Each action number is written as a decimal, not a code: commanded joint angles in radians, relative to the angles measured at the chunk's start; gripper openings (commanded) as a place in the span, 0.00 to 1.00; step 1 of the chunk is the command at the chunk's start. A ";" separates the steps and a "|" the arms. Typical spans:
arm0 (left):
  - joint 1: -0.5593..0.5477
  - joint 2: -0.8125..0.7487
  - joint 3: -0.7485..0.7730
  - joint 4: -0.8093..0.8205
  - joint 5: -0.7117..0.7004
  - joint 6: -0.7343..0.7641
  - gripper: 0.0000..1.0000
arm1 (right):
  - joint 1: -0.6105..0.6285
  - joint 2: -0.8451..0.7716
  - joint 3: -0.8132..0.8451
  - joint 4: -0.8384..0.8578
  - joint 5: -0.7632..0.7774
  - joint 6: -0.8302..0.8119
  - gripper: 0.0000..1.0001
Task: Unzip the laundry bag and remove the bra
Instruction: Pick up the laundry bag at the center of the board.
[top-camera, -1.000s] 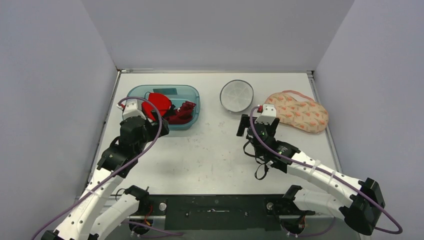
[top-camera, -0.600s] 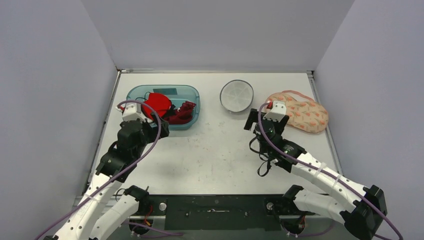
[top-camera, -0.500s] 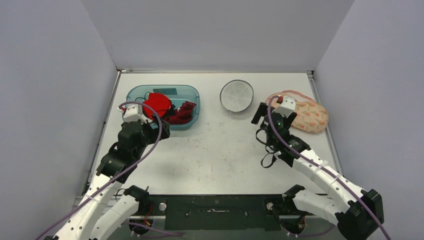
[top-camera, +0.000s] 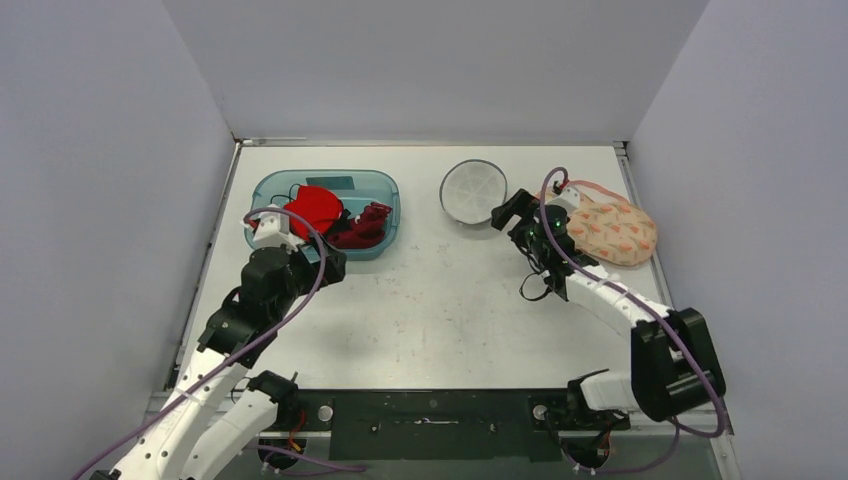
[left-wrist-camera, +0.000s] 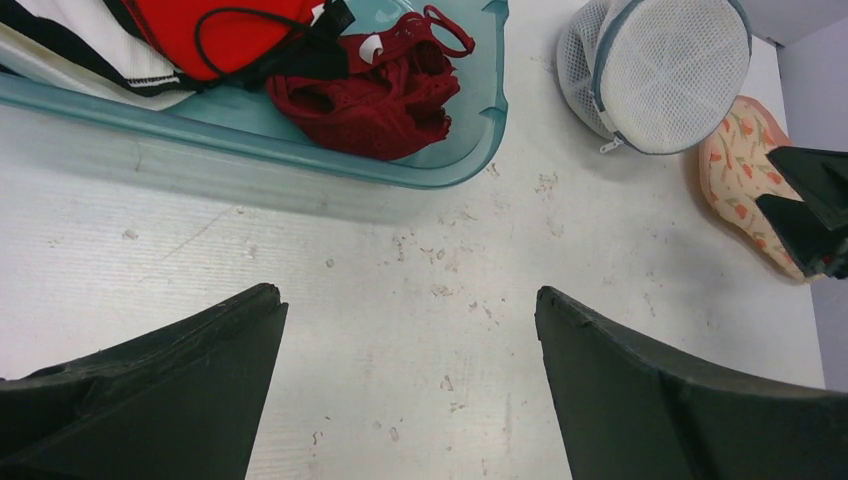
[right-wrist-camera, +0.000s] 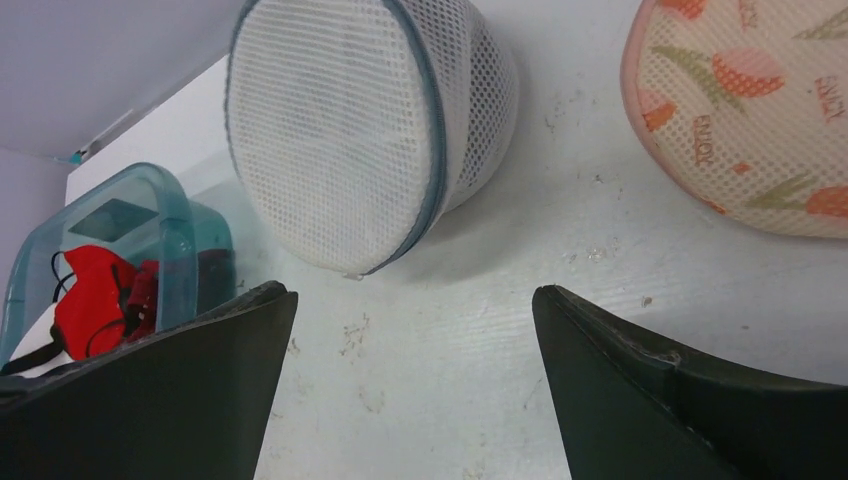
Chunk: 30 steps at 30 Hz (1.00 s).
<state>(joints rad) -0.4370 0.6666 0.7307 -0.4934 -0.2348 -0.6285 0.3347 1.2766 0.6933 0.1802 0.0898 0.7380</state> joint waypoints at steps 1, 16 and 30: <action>0.001 -0.038 -0.001 0.027 0.013 -0.019 0.96 | -0.040 0.144 0.014 0.214 -0.048 0.109 0.90; -0.003 -0.051 -0.016 0.042 0.031 -0.027 0.96 | -0.077 0.444 0.151 0.393 -0.179 0.120 0.71; -0.002 -0.050 -0.022 0.057 0.039 -0.029 0.96 | -0.083 0.455 0.196 0.342 -0.272 0.135 0.05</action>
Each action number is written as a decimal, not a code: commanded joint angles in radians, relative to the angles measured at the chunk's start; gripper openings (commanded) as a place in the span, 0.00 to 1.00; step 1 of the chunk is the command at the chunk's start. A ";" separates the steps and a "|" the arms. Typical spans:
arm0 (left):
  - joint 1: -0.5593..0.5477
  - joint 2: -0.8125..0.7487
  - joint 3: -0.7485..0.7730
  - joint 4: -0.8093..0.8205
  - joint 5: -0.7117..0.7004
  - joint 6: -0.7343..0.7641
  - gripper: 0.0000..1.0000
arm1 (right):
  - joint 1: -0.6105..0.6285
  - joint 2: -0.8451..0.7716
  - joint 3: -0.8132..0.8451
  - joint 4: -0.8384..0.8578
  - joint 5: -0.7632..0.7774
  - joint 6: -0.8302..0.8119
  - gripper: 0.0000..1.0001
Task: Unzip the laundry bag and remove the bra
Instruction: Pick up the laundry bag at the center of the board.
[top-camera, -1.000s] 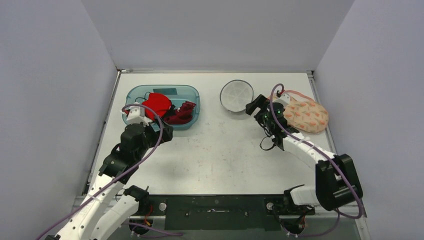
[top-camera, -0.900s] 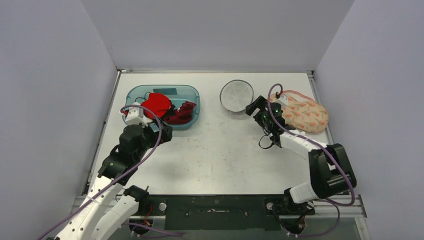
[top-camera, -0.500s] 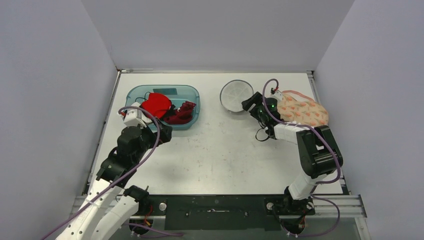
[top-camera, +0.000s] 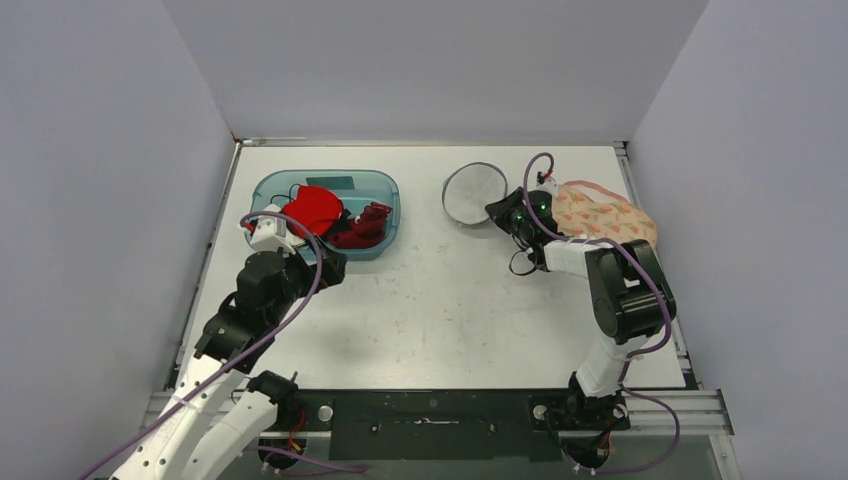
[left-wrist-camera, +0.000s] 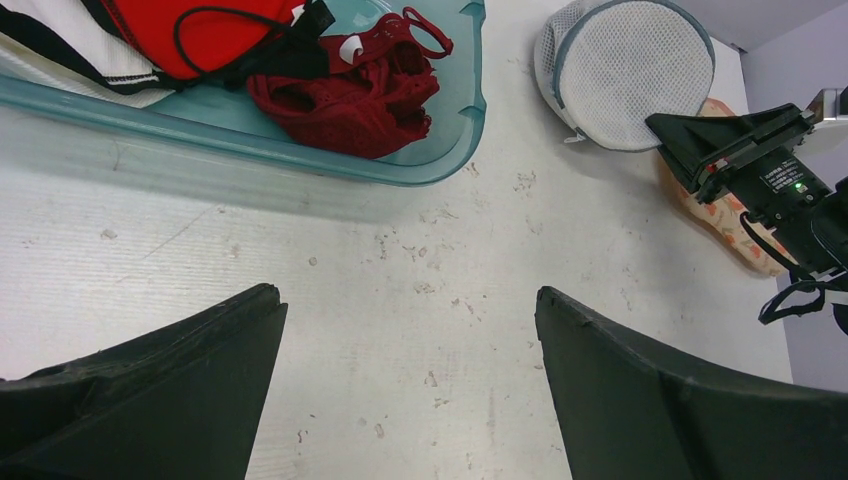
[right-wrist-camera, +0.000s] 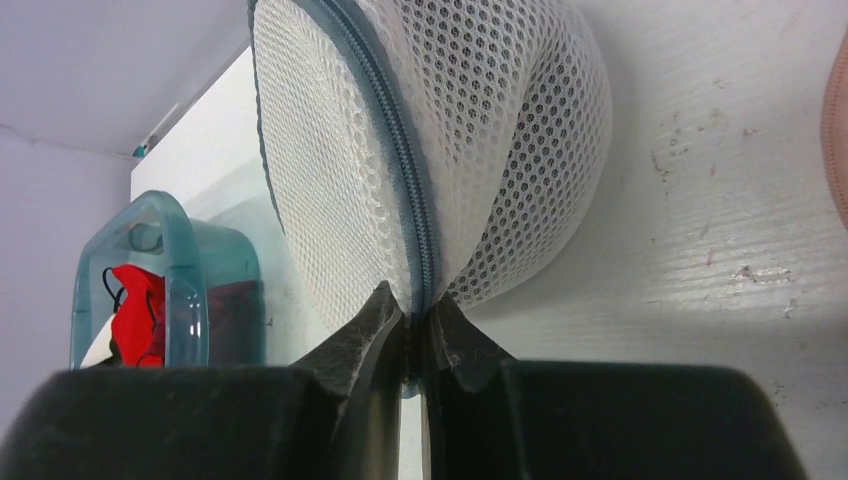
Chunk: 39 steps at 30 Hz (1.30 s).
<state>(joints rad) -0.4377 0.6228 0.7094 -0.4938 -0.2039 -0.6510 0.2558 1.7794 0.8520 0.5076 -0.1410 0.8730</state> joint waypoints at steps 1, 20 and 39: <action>-0.001 -0.007 -0.001 0.059 0.006 -0.008 0.96 | -0.004 -0.065 0.037 -0.004 -0.047 -0.004 0.05; -0.013 0.065 -0.056 0.368 0.431 -0.150 0.96 | -0.017 -0.665 -0.155 -0.501 -0.319 -0.072 0.05; -0.380 0.522 -0.181 0.815 0.382 -0.315 1.00 | -0.042 -0.886 -0.520 -0.408 -0.459 -0.081 0.05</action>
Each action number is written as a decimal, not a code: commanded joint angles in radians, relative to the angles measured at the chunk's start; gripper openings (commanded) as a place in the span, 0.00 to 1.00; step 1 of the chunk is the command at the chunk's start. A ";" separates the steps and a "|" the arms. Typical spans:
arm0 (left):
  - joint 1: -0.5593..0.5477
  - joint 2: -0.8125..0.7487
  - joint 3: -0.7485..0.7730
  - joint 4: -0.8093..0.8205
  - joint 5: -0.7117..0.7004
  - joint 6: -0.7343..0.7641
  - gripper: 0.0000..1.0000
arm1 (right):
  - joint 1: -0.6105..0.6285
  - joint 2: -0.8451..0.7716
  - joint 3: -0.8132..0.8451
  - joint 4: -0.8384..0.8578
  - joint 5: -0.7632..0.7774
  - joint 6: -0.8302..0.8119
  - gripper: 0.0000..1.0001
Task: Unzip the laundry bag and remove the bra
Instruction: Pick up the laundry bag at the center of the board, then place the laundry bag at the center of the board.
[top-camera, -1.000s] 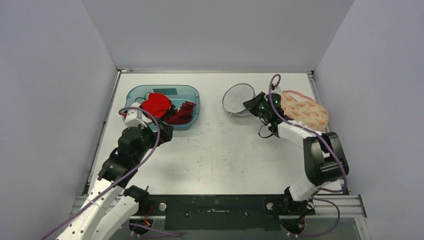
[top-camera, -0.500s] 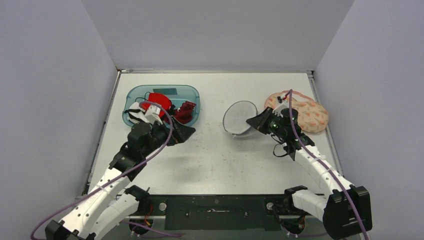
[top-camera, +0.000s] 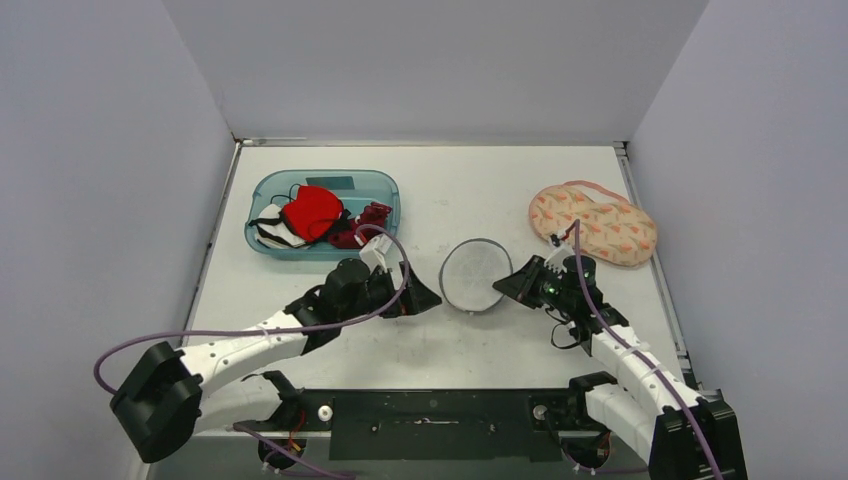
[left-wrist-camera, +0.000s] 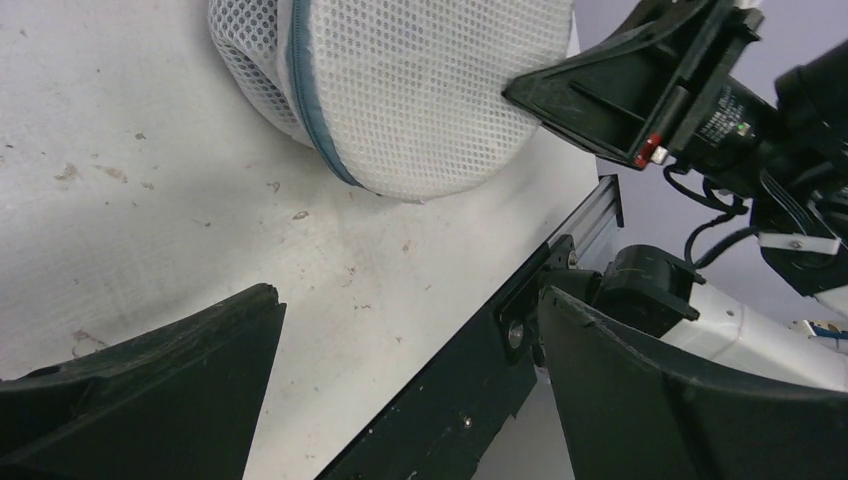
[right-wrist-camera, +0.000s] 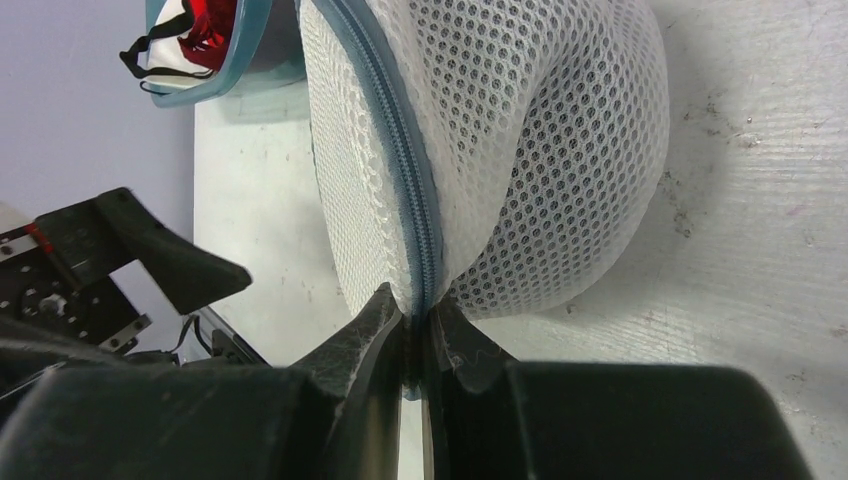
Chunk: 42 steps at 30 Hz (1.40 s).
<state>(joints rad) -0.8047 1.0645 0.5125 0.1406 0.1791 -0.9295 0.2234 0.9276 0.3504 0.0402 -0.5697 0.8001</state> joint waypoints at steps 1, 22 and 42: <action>-0.015 0.109 0.024 0.189 -0.004 -0.033 0.96 | -0.011 -0.039 -0.025 0.055 -0.033 -0.010 0.05; -0.034 0.467 0.142 0.352 0.064 -0.045 0.71 | -0.027 -0.090 -0.070 0.039 -0.088 0.017 0.23; -0.040 0.455 0.098 0.416 0.052 -0.062 0.08 | -0.047 -0.135 -0.048 -0.074 -0.069 -0.060 0.74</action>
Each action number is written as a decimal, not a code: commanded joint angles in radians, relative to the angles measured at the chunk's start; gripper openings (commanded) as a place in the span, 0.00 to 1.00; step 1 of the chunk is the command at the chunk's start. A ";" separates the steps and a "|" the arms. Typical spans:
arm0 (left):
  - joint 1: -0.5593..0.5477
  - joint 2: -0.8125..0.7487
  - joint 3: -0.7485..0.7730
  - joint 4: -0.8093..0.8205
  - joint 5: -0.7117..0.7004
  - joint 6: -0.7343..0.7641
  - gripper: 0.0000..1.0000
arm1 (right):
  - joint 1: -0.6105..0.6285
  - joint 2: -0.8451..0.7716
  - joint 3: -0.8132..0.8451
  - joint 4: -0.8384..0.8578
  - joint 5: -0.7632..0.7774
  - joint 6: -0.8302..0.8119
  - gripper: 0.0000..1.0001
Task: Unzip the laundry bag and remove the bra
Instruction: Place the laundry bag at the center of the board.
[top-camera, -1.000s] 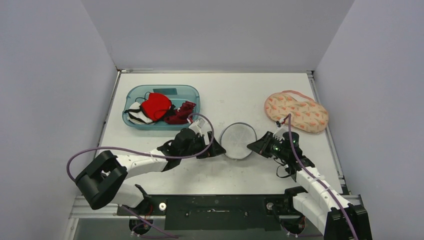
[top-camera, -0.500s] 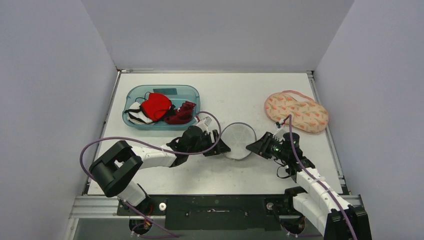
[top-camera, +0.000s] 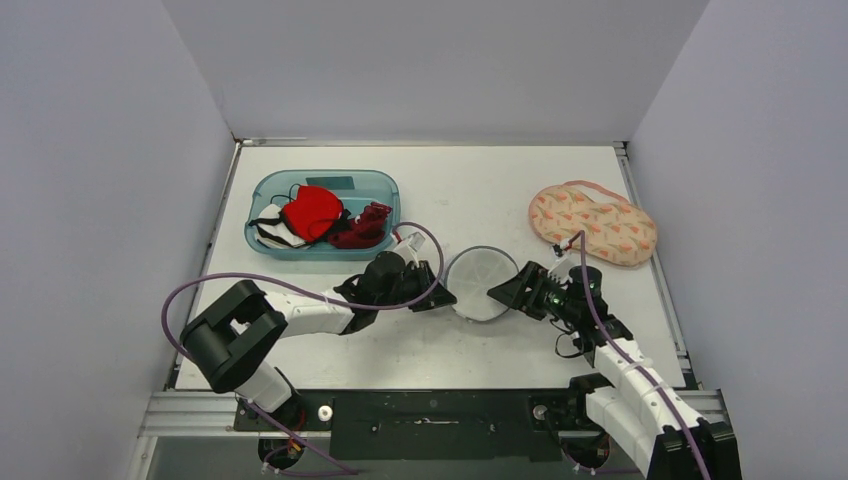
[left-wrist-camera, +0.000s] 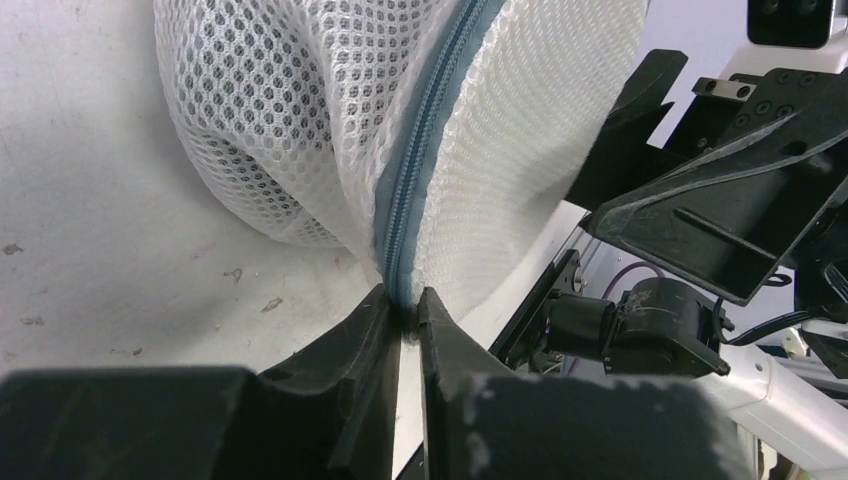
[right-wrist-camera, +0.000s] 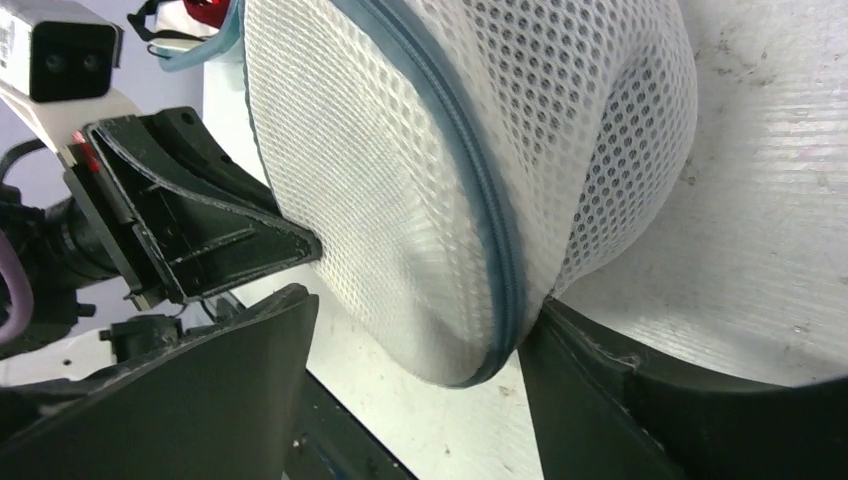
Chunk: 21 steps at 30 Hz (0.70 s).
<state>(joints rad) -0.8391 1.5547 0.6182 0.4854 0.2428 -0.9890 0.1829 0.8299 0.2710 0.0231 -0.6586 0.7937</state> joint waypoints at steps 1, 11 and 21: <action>-0.006 -0.047 -0.017 0.071 -0.022 -0.008 0.05 | -0.007 -0.047 0.039 -0.082 0.031 -0.067 0.77; -0.038 -0.239 -0.166 0.061 -0.272 -0.178 0.00 | 0.010 -0.221 0.011 -0.157 0.104 -0.035 0.88; -0.114 -0.343 -0.227 0.086 -0.519 -0.394 0.00 | 0.290 -0.162 -0.137 0.284 0.300 0.276 0.80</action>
<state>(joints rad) -0.9173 1.2583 0.3893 0.5205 -0.1307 -1.2865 0.3656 0.5816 0.1425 0.0578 -0.4938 0.9371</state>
